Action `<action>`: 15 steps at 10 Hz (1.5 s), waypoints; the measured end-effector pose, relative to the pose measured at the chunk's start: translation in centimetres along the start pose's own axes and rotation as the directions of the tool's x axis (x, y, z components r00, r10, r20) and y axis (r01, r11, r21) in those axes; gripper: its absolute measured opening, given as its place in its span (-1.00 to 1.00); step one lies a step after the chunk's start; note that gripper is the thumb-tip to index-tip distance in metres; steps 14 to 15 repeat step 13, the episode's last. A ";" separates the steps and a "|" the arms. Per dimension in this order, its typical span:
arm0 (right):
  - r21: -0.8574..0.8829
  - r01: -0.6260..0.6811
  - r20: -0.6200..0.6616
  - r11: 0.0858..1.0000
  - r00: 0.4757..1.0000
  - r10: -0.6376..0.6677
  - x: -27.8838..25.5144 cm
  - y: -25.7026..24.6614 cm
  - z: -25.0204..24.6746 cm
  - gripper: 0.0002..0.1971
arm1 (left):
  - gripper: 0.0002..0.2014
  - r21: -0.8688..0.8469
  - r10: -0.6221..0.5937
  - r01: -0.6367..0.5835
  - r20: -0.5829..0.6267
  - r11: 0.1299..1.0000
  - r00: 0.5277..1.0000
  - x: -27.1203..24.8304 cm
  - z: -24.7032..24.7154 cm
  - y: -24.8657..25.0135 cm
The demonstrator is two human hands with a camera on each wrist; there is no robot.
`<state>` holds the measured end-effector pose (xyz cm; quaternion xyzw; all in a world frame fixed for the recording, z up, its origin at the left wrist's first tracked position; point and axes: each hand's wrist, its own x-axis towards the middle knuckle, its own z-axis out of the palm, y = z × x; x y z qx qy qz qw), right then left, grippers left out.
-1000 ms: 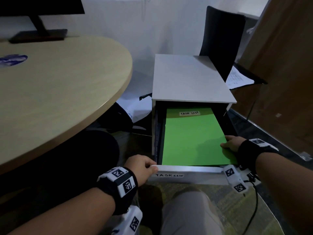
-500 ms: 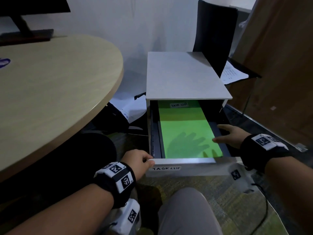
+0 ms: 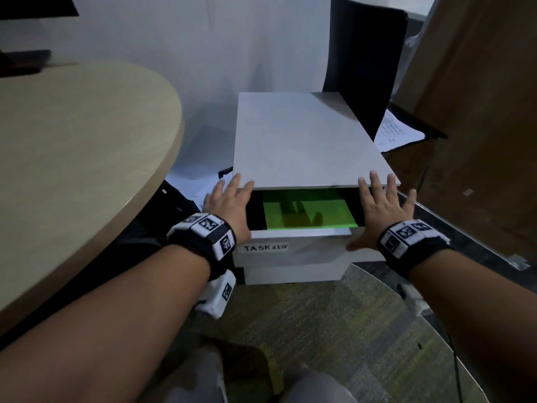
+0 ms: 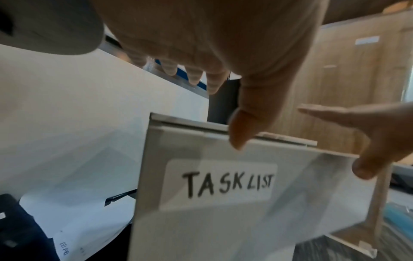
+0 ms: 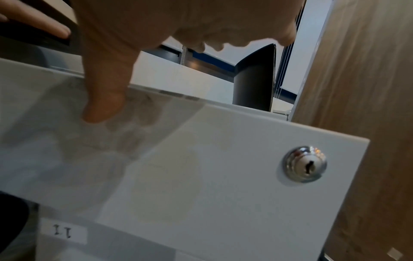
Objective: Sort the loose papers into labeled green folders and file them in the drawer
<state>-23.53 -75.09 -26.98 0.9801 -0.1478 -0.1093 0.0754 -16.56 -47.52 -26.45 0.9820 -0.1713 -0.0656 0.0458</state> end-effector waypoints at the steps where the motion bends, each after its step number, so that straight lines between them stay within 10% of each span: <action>1: -0.023 0.029 0.014 0.999 1.000 -0.028 3.1 -0.3 -0.6 0.43 | 0.08 0.159 0.102 -0.119 0.110 0.980 0.989 3.4 1.1 0.5; 2: 0.015 0.045 0.025 0.999 0.999 -0.045 5.4 -0.3 -0.4 0.21 | -0.08 0.164 0.104 -0.118 0.092 0.979 0.990 5.5 2.9 -0.3; 4: 0.190 0.033 -0.165 0.981 0.986 -0.002 7.1 -0.3 1.5 -0.39 | -0.68 0.031 0.136 -0.133 -0.312 0.991 0.940 7.7 3.8 -1.0; 7: 0.206 0.004 -0.336 0.978 0.939 0.067 8.7 -1.0 1.9 -0.72 | -0.87 -0.025 0.069 -0.087 -0.415 0.996 0.907 8.7 4.6 -0.4; 10: 0.218 -0.012 -0.383 0.976 0.919 0.097 8.6 -1.7 1.6 -0.80 | -0.84 0.042 0.058 -0.045 -0.400 0.998 0.915 9.5 4.4 0.2; 13: 0.188 -0.047 0.076 0.981 0.997 0.034 6.4 -1.8 -0.1 -0.32 | -0.47 0.017 0.043 -0.046 0.127 0.999 0.991 4.6 1.2 2.2; 15: 0.188 -0.047 0.076 0.981 0.997 0.034 6.4 -1.8 -0.1 -0.32 | -0.47 0.017 0.043 -0.046 0.127 0.999 0.991 4.6 1.2 2.2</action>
